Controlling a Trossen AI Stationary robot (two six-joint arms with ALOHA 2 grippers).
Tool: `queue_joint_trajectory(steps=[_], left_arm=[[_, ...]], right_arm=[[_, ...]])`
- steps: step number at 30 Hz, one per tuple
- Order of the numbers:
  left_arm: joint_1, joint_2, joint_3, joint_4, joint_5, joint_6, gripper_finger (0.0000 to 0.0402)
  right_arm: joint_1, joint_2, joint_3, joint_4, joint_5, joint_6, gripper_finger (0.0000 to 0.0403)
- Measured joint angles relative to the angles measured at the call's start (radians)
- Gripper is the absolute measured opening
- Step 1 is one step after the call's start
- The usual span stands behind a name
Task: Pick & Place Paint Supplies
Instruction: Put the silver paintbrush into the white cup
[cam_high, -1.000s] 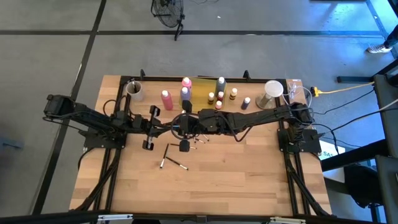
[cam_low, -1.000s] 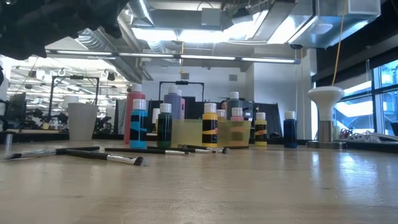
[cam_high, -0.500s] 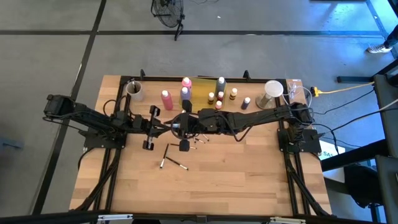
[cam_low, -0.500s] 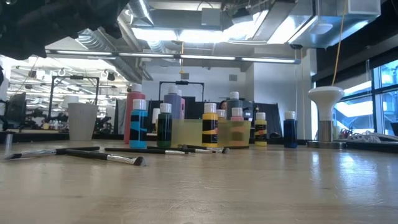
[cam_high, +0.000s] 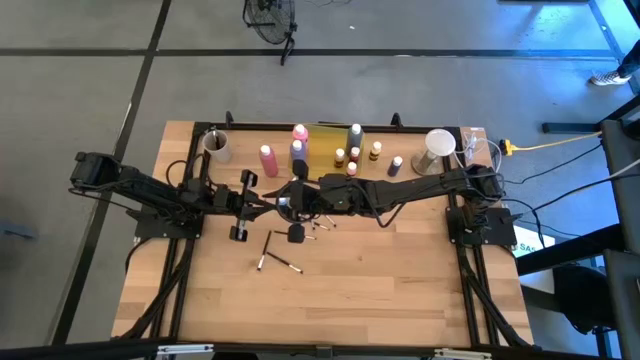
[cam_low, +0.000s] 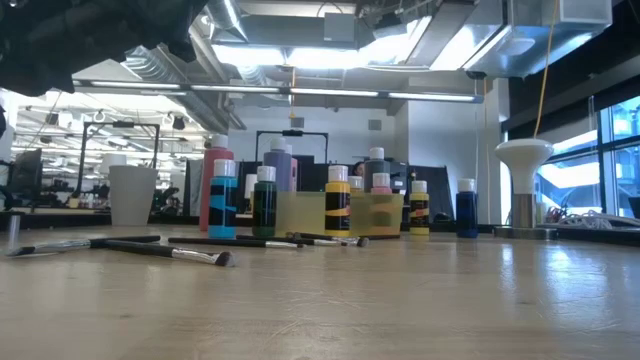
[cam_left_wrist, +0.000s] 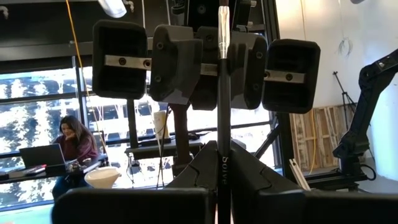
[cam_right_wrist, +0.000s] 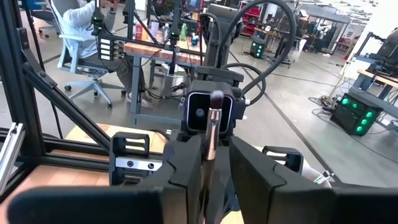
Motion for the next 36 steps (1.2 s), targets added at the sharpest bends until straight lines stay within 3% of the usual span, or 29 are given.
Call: queue_joint_trajectory(steps=[21,31,36], left_arm=[[0.000,0.000,0.009,-0.007,0.000,0.001,0.0010],[0.000,0.000,0.009,-0.010,0.000,0.005,0.0010],[0.000,0.000,0.009,-0.019,0.000,0.006,0.0010]], right_arm=[[-0.011,0.022,0.000,0.034,-0.026,-0.001,0.0087],[-0.011,0.022,0.000,0.021,-0.027,-0.006,0.0017],[-0.011,0.022,0.000,0.013,-0.027,-0.008,0.0016]])
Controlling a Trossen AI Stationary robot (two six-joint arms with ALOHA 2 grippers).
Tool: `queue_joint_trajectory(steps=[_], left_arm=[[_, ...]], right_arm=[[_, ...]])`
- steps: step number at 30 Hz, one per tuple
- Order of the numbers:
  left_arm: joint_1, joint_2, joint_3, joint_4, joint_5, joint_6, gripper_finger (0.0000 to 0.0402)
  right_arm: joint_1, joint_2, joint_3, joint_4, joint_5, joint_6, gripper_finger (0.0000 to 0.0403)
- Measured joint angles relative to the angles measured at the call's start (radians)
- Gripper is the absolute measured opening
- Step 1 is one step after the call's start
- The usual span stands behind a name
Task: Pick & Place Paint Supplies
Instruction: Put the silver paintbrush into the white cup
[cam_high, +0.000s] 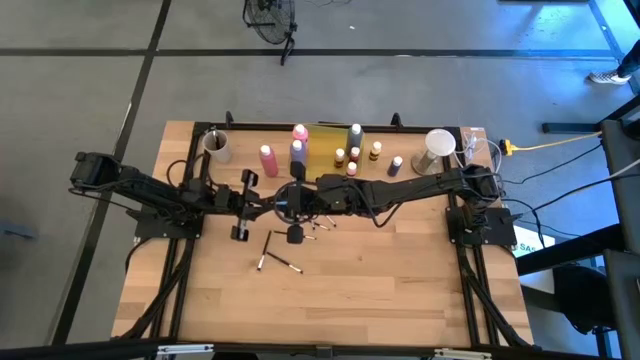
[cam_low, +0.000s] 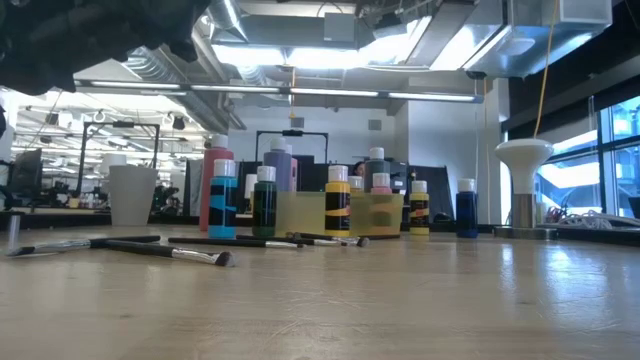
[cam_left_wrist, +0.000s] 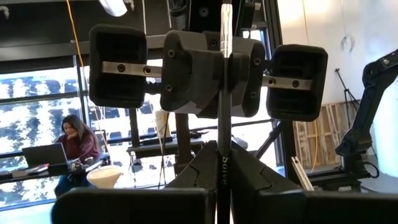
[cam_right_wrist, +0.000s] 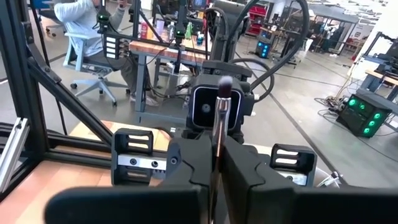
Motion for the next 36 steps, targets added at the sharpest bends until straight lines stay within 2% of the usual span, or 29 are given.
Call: queue_joint_trajectory(steps=[10,15,26,32,36], left_arm=[[0.000,0.000,0.000,-0.039,-0.017,0.039,0.0035],[0.000,0.001,0.000,-0.100,-0.076,0.054,0.0059],[0.000,0.000,0.000,-0.098,-0.071,0.001,0.0133],[0.000,0.000,0.000,-0.126,-0.091,0.002,0.0154],[0.000,-0.013,0.000,-0.174,-0.108,0.013,0.0159]], right_arm=[[-0.001,0.000,0.000,-0.032,0.002,-0.003,0.0016],[-0.002,0.000,0.000,-0.050,0.006,-0.005,0.0016],[-0.010,0.000,0.000,-0.116,0.005,0.044,0.0016],[-0.015,0.000,0.000,-0.165,0.006,0.075,0.0016],[-0.014,0.000,0.000,-0.200,0.062,0.085,0.0016]])
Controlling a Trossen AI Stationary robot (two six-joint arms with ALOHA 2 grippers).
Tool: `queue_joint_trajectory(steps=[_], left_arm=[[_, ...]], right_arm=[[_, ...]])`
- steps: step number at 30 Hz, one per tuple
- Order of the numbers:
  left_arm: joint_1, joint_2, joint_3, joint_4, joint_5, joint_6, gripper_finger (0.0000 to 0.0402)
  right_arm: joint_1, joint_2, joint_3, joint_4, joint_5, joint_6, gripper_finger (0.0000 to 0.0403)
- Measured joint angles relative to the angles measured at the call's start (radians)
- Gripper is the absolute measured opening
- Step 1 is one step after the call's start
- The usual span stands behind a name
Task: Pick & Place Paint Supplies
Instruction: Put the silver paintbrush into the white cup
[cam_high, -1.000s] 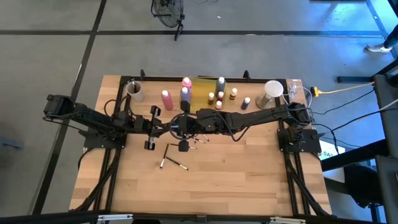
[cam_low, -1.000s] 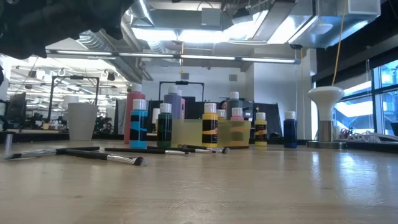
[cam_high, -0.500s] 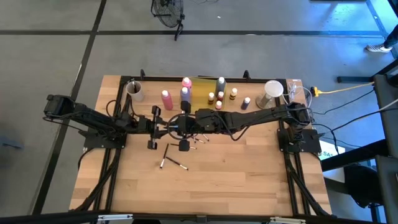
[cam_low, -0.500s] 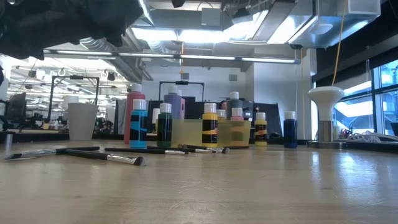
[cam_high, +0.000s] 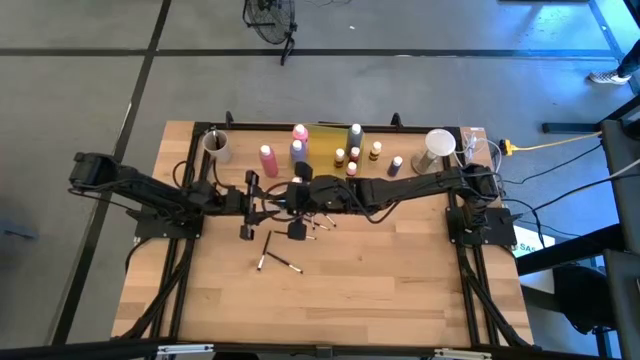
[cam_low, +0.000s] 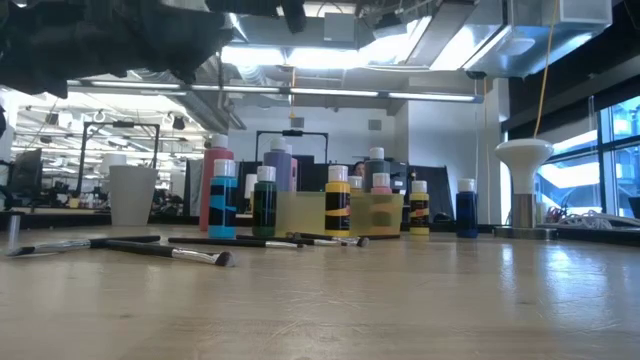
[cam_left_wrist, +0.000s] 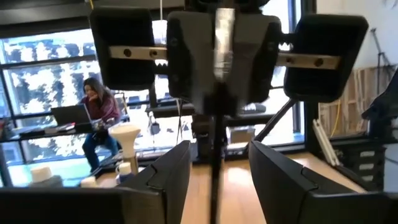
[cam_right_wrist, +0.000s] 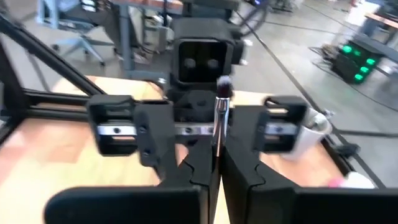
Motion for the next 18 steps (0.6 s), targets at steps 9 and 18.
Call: queue_joint_trajectory(steps=[9,18], left_arm=[[-0.004,-0.131,0.000,-0.205,-0.080,0.014,0.0158],[-0.092,-0.366,0.000,-0.453,-0.076,0.004,0.0159]], right_arm=[[0.000,0.000,0.000,-0.060,0.054,0.030,0.0016],[0.000,0.000,0.000,-0.105,0.097,0.071,0.0016]])
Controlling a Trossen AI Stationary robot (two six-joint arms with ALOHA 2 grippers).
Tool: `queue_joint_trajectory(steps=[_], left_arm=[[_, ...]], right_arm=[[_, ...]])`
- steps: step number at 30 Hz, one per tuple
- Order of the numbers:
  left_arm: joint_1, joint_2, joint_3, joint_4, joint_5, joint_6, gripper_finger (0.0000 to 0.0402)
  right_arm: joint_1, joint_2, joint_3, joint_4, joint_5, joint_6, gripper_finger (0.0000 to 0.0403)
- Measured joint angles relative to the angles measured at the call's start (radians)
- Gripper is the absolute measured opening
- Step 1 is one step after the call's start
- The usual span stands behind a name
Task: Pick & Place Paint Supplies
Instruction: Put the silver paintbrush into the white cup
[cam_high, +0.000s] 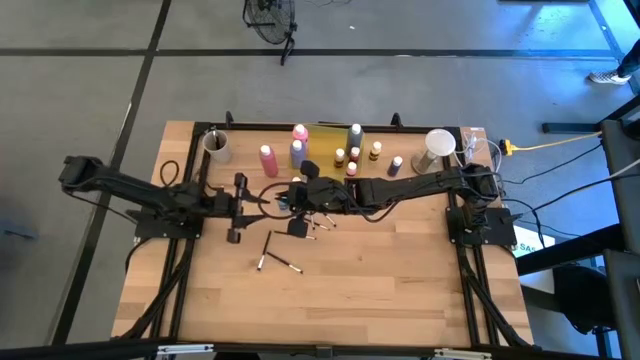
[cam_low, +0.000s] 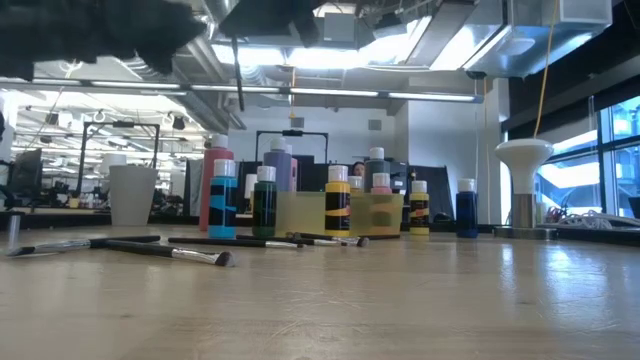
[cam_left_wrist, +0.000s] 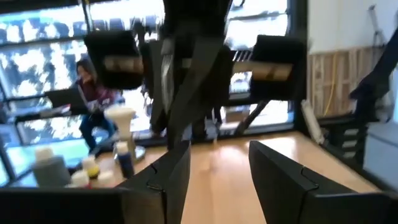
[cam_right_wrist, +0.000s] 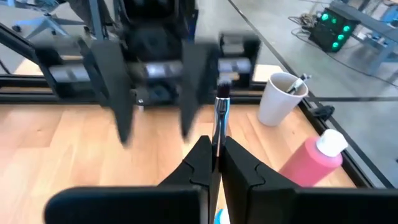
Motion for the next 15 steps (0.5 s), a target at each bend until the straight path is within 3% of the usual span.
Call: queue_joint_trajectory(steps=[7,11,15], left_arm=[[-0.037,-0.123,0.000,-0.005,-0.075,0.037,0.0157],[-0.037,-0.105,0.000,0.033,-0.188,0.127,0.0157],[-0.037,-0.050,0.000,0.114,-0.210,0.190,0.0157]], right_arm=[[-0.003,0.000,0.000,-0.012,0.004,0.022,0.0016],[-0.008,0.000,0.000,0.011,0.004,0.022,0.0016],[-0.013,0.006,0.000,0.046,0.004,0.022,0.0016]])
